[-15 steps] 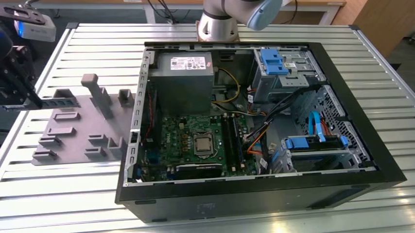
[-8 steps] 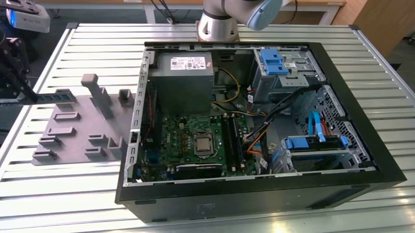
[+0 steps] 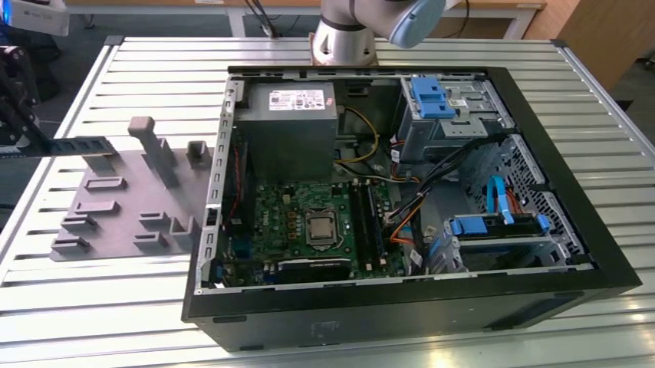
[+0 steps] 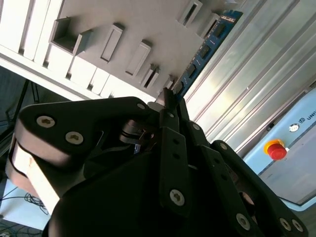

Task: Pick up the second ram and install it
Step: 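Pick up the second ram and move it above second insertion slot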

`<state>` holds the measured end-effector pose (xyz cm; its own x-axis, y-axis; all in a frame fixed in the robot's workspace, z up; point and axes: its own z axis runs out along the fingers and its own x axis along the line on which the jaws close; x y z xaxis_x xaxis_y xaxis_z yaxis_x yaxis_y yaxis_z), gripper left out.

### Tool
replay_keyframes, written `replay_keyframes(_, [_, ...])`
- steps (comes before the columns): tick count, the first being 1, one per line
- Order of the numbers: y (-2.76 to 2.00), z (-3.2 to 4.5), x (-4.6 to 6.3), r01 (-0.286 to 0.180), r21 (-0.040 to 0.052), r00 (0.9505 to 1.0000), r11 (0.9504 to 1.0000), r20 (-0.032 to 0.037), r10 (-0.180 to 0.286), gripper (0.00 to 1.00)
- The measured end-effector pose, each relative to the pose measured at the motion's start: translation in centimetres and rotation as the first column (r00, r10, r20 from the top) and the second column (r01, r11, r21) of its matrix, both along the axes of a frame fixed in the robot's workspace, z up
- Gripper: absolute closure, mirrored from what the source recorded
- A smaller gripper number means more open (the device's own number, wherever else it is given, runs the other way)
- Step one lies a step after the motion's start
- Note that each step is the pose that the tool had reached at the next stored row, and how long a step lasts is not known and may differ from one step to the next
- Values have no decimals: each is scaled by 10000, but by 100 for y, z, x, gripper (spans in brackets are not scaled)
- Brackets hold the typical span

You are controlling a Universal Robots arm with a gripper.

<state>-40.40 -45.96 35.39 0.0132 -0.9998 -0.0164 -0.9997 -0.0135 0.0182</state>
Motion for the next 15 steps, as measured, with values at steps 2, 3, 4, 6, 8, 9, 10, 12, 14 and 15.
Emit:
replay_keyframes(2, [0, 41, 0, 0, 0, 10000, 10000, 0, 0, 86])
replay_keyframes(3, [0, 60, 0, -1, 0, 10000, 10000, 1, 1, 86])
replay_keyframes(4, [0, 80, 0, -1, 0, 10000, 10000, 2, 1, 86])
replay_keyframes(6, [1, 124, 0, 0, -1, 10000, 10000, 2, 0, 86])
replay_keyframes(8, [1, 173, 0, 0, 0, 10000, 10000, 4, 0, 86])
replay_keyframes(9, [1, 200, 0, 1, 0, 10000, 10000, 3, -1, 86])
replay_keyframes(10, [1, 228, 0, 1, -1, 10000, 10000, 3, -1, 86])
replay_keyframes(12, [1, 281, 0, 0, -1, 10000, 10000, 4, 0, 86])
replay_keyframes(14, [2, 334, 0, 0, 0, 10000, 10000, 5, 0, 86])
replay_keyframes(15, [2, 361, 0, 0, 0, 10000, 10000, 6, 0, 86])
